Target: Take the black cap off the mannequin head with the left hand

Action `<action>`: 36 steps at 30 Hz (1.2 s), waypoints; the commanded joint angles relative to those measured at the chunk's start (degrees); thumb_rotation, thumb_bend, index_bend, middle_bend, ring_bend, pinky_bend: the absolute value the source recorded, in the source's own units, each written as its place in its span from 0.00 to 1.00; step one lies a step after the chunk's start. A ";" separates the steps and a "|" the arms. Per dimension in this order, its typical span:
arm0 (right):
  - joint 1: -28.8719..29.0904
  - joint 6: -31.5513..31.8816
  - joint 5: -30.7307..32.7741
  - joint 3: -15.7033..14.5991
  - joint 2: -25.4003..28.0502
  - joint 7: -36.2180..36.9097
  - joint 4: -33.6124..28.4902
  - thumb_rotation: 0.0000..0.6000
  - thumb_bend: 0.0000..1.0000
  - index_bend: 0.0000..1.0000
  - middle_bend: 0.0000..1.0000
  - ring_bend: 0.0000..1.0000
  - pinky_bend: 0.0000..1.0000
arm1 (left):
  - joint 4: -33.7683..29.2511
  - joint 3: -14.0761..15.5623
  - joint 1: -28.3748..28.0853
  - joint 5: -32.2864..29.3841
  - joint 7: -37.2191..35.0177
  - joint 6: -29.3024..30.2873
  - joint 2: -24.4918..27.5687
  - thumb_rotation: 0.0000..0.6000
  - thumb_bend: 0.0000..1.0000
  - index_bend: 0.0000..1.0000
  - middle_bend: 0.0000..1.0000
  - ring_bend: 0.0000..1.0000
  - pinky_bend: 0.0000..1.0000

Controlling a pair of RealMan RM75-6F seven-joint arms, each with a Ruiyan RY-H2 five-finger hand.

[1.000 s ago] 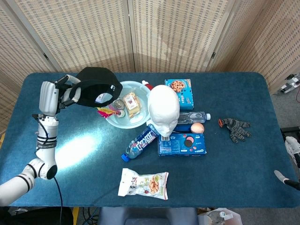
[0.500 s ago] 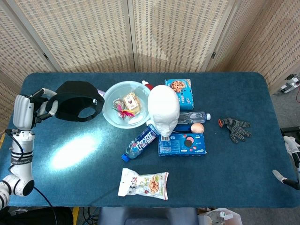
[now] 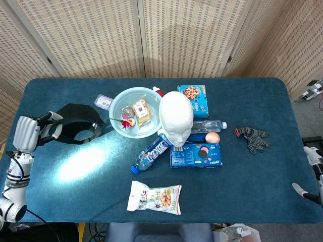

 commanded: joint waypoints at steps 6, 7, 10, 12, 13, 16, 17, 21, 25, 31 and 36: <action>-0.11 0.22 -0.09 -0.13 0.05 -0.44 -0.47 1.00 0.01 0.10 0.19 0.12 0.17 | 10.39 5.84 1.12 4.64 1.35 -0.58 -6.35 1.00 0.57 0.59 1.00 1.00 1.00; -0.16 0.29 -0.09 -0.15 0.05 -0.43 -0.47 1.00 0.01 0.10 0.19 0.12 0.17 | 11.28 6.40 1.31 4.92 1.77 -0.83 -6.94 1.00 0.57 0.59 1.00 1.00 1.00; -0.25 0.33 -0.04 -0.22 0.05 -0.42 -0.46 1.00 0.01 0.10 0.19 0.12 0.17 | 13.13 8.18 2.11 5.58 3.62 -1.98 -8.50 1.00 0.57 0.60 1.00 1.00 1.00; -0.24 0.30 -0.05 -0.25 0.04 -0.42 -0.46 1.00 0.01 0.10 0.19 0.12 0.17 | 13.47 9.22 2.50 6.19 5.16 -2.39 -9.05 1.00 0.57 0.60 1.00 1.00 1.00; -0.21 0.26 -0.05 -0.25 0.02 -0.43 -0.45 1.00 0.01 0.10 0.19 0.12 0.17 | 13.32 9.97 2.73 6.48 6.58 -3.20 -9.17 1.00 0.57 0.59 1.00 1.00 1.00; -0.12 0.22 -0.16 -0.25 -0.08 -0.40 -0.41 1.00 0.01 0.10 0.19 0.12 0.17 | 11.34 11.24 3.05 6.46 10.65 -6.05 -8.82 1.00 0.55 0.56 1.00 1.00 1.00; -0.11 0.23 -0.19 -0.26 -0.11 -0.38 -0.38 1.00 0.01 0.10 0.19 0.12 0.17 | 10.10 11.50 3.12 6.03 12.04 -7.58 -8.41 1.00 0.54 0.53 1.00 1.00 1.00; -0.11 0.19 -0.09 -0.26 -0.19 -0.29 -0.23 1.00 0.01 0.10 0.19 0.12 0.17 | 1.31 11.26 3.38 2.62 19.94 -13.82 -5.22 1.00 0.30 0.31 0.98 0.98 1.00; -0.18 0.15 0.10 -0.29 -0.29 -0.07 -0.03 1.00 0.01 0.10 0.19 0.12 0.17 | -10.78 10.22 4.03 -2.29 30.77 -18.46 -0.64 1.00 0.06 0.06 0.91 0.94 1.00; -0.07 -0.11 0.39 -0.23 -0.56 0.33 0.43 1.00 0.01 0.10 0.19 0.12 0.17 | -25.03 9.77 5.81 -7.50 45.14 -19.52 4.50 1.00 0.00 0.00 0.73 0.83 1.00; 0.13 -0.15 0.26 -0.12 -0.54 0.39 0.51 1.00 0.01 0.10 0.19 0.12 0.17 | -32.20 9.84 7.06 -9.89 49.78 -19.32 7.68 1.00 0.00 0.00 0.43 0.60 0.99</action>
